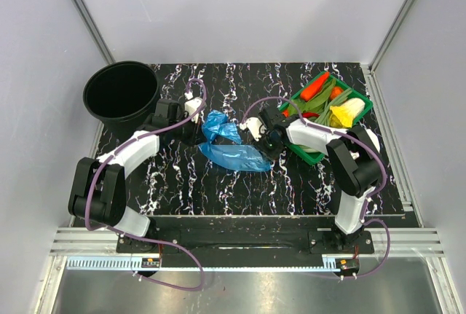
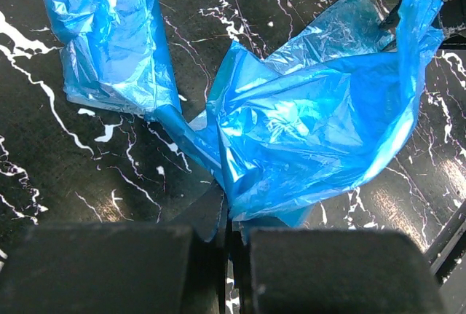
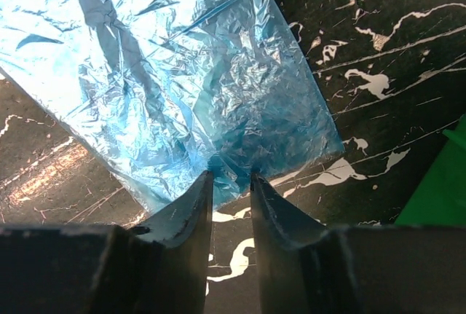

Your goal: Put the trash bags into the trash bin

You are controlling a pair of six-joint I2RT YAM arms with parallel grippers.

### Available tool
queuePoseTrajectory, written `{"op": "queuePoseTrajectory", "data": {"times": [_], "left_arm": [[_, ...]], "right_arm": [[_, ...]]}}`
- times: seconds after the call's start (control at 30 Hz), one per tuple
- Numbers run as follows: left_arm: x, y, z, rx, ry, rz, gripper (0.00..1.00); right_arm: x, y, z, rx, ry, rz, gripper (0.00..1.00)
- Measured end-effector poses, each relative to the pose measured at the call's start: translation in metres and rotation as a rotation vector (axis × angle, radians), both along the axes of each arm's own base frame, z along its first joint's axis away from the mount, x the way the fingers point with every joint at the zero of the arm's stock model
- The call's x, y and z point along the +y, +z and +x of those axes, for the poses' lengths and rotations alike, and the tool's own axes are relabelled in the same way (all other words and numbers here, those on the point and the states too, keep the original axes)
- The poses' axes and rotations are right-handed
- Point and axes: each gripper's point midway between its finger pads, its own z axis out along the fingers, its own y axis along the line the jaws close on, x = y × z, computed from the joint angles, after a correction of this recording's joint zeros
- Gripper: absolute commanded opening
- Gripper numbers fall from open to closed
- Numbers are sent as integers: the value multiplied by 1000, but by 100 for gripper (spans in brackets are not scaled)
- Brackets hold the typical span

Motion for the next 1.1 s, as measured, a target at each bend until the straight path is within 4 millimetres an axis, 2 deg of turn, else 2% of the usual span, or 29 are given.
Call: {"op": "queuePoseTrajectory", "data": {"times": [0.1,0.27,0.3,0.47,0.6,0.63,0.67,0.73,0.77,0.87,0.97,1.03,1.1], "left_arm": [[0,0,0,0,-3,-2,0],[-1,-1,-1,5,-7,-5,0],[-1,-1,-1,5,-7,-5,2],[0,-4,-4,15,-19,0,19],[5,-10,-7,36,-28,18,28],[8,-13,-8,44,-31,24,33],[10,-15,-9,50,-32,28,45],[15,-16,-8,59,-37,33,61],[17,-16,-8,61,-39,35,66],[22,-14,-8,46,-52,34,71],[24,0,-11,7,-80,20,74],[19,20,-17,-38,-114,-8,78],[13,48,-21,-91,-159,-46,79]], "right_arm": [[0,0,0,1,-2,0,25],[0,0,-1,6,-8,2,2],[0,0,-1,9,-11,3,0],[3,11,-3,36,-21,6,0],[13,40,2,39,-10,41,0],[15,49,4,36,-7,51,0],[18,61,7,27,-4,62,0],[24,88,11,7,3,92,0],[27,98,13,-2,7,104,0],[30,130,17,-38,7,131,0],[29,144,14,-37,1,138,0],[29,146,10,-16,-4,139,0],[29,146,5,15,-7,137,0]]}}
